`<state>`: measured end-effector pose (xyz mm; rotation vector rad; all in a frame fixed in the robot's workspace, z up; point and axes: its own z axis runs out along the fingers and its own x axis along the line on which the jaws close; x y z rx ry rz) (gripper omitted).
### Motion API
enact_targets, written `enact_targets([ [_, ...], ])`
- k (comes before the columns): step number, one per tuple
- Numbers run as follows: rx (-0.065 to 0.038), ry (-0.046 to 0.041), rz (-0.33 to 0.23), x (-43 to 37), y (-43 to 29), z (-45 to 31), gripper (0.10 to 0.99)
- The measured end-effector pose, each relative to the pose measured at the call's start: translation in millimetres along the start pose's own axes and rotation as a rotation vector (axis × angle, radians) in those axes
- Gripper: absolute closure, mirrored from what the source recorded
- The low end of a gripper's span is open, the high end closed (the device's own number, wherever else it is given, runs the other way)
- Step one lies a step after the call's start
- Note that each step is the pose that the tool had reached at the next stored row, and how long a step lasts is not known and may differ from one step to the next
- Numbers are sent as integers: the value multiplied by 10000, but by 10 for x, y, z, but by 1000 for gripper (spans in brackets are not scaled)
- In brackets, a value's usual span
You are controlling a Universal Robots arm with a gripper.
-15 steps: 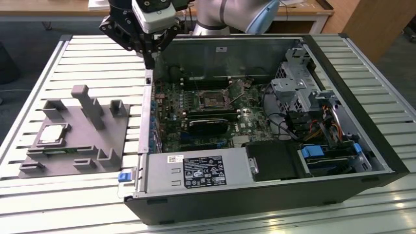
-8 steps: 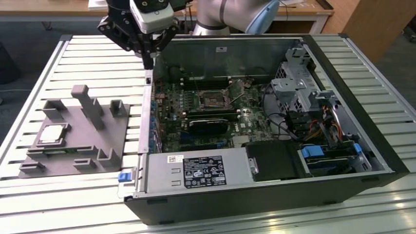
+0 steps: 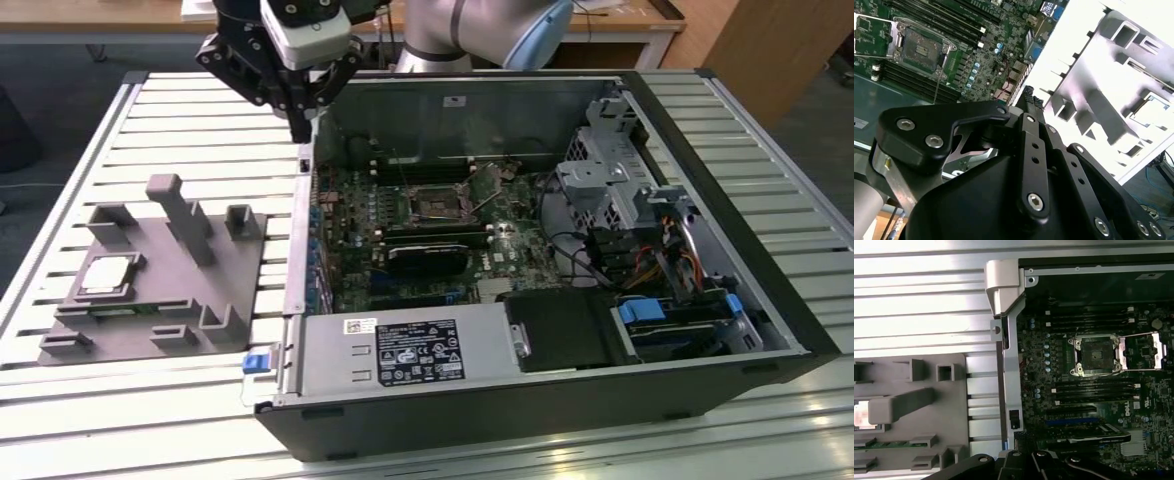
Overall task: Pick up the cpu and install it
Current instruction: 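Reach for the cpu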
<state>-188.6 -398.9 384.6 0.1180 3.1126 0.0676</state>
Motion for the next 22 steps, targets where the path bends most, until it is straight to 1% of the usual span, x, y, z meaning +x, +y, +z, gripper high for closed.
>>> enact_targets([
  [17,0,1,0,77,-6,11,980],
  [22,1,3,0,117,-10,16,980],
])
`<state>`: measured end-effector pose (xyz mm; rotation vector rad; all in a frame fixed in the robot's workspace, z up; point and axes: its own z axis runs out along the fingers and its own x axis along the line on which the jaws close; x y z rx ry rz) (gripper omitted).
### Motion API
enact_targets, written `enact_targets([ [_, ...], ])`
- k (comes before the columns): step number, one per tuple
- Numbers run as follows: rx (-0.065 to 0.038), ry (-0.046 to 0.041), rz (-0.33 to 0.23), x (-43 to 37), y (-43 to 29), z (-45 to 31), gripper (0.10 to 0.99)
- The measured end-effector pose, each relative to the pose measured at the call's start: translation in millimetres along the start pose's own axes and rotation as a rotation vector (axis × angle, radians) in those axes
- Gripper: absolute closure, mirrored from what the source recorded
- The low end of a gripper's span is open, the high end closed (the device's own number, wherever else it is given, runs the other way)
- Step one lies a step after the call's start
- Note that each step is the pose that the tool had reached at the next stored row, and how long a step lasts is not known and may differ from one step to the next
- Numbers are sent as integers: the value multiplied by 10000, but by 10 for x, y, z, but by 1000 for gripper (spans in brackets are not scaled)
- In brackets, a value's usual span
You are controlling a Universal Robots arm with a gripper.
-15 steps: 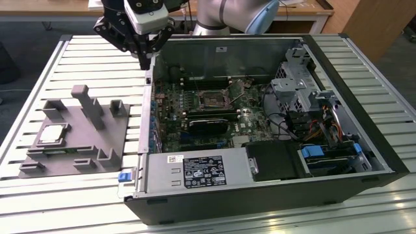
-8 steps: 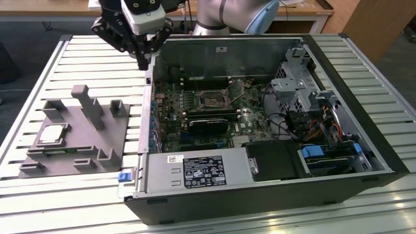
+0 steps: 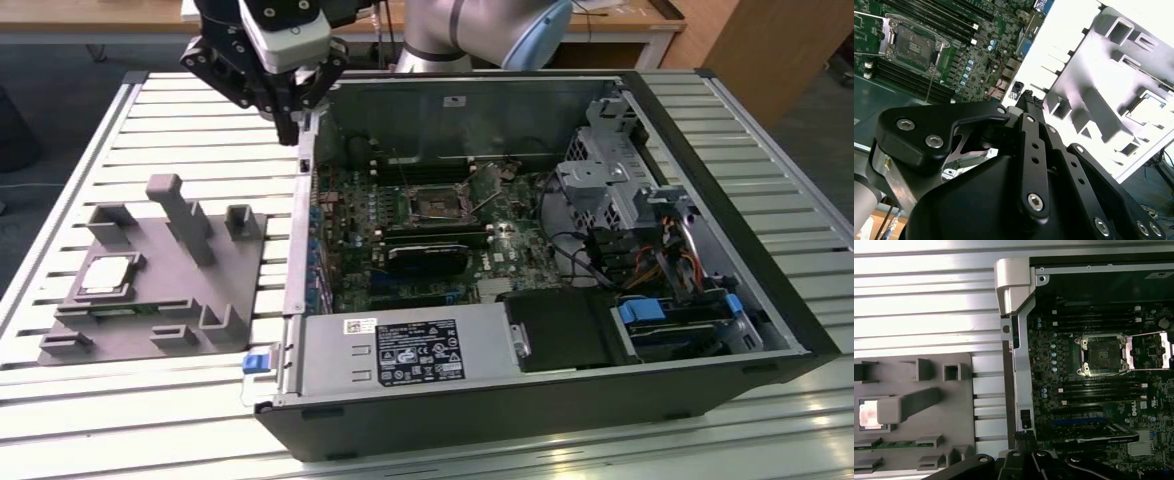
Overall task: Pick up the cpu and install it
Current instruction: 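Reach for the cpu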
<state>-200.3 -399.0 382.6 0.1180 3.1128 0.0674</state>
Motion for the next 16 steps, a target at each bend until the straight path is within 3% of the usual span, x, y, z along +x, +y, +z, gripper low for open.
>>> enact_targets([
  [16,-1,0,1,223,-16,16,980],
])
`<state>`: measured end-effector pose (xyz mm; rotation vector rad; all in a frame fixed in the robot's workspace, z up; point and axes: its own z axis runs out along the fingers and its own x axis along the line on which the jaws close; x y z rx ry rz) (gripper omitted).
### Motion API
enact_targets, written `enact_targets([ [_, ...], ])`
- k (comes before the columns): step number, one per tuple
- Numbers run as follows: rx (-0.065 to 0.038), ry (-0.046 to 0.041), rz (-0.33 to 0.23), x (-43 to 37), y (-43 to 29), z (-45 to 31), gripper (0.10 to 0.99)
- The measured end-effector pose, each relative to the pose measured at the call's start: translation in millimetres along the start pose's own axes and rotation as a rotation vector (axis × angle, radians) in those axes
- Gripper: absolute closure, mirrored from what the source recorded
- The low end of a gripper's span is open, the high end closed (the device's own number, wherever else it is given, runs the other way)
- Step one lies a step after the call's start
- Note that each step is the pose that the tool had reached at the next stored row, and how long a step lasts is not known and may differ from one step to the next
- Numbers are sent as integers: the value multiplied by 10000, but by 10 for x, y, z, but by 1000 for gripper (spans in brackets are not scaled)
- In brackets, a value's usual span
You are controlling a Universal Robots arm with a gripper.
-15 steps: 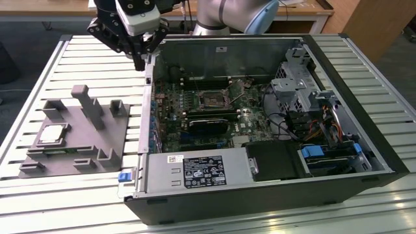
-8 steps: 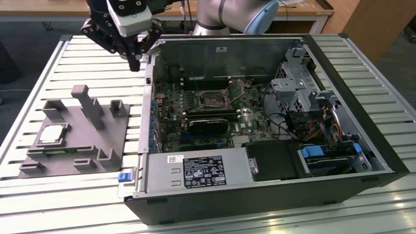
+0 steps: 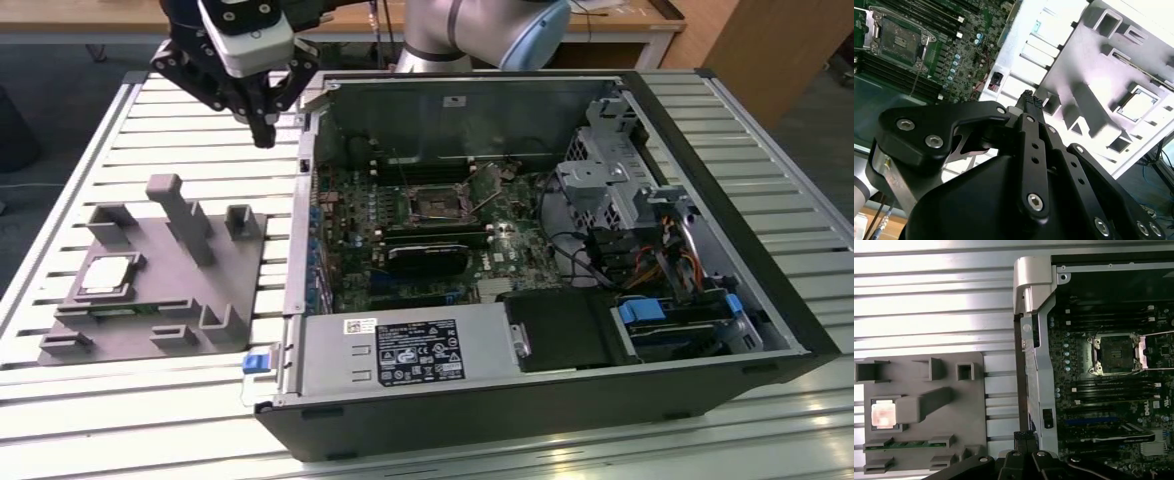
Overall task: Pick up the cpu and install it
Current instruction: 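Reach for the cpu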
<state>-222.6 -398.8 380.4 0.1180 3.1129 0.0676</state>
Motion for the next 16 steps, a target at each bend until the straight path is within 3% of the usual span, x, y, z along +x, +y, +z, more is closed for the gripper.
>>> enact_targets([
  [16,1,4,0,177,-13,16,980],
])
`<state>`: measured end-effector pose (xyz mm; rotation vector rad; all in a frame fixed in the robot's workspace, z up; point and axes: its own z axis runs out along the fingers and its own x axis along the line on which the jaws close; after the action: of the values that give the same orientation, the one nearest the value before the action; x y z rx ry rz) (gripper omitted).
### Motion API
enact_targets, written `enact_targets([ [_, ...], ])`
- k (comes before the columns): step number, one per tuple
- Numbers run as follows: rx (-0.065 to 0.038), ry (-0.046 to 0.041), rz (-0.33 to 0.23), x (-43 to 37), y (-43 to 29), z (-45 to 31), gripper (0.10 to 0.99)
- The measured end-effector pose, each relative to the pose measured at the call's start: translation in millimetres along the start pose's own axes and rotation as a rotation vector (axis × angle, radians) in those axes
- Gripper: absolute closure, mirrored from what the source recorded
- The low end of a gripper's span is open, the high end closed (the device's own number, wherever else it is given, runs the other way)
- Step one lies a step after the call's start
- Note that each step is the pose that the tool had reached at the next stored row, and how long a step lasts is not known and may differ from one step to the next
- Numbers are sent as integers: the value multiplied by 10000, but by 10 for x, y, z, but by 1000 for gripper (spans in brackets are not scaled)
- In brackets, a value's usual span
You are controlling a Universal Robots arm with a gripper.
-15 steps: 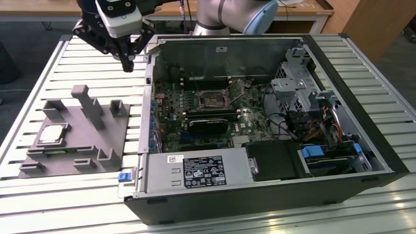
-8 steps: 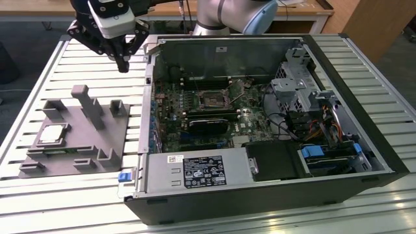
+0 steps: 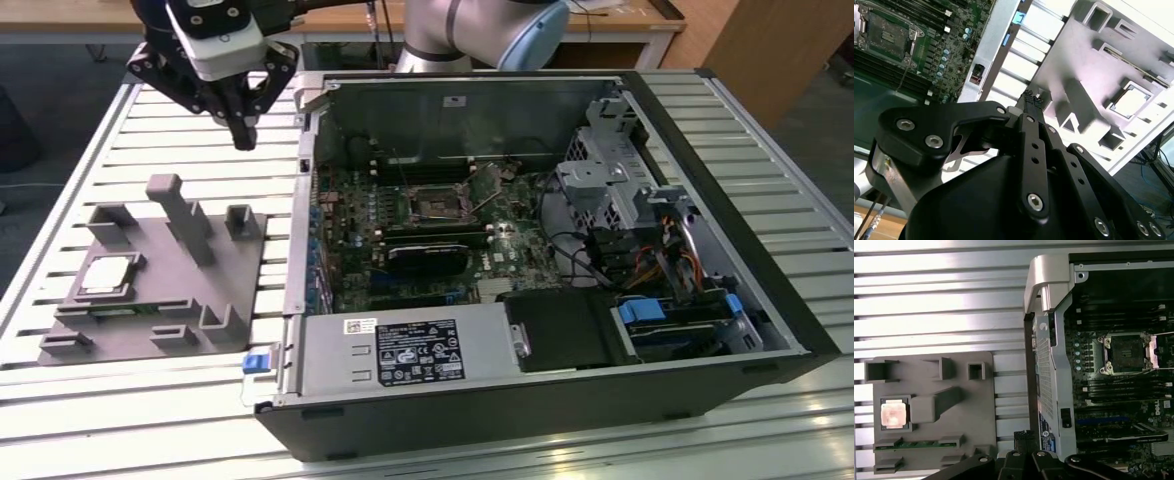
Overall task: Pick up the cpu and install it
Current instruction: 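Reach for the cpu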
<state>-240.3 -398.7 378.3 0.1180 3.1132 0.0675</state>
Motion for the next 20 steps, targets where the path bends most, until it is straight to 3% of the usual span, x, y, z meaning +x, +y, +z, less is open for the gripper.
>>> enact_targets([
  [20,0,2,-1,159,-13,18,980],
])
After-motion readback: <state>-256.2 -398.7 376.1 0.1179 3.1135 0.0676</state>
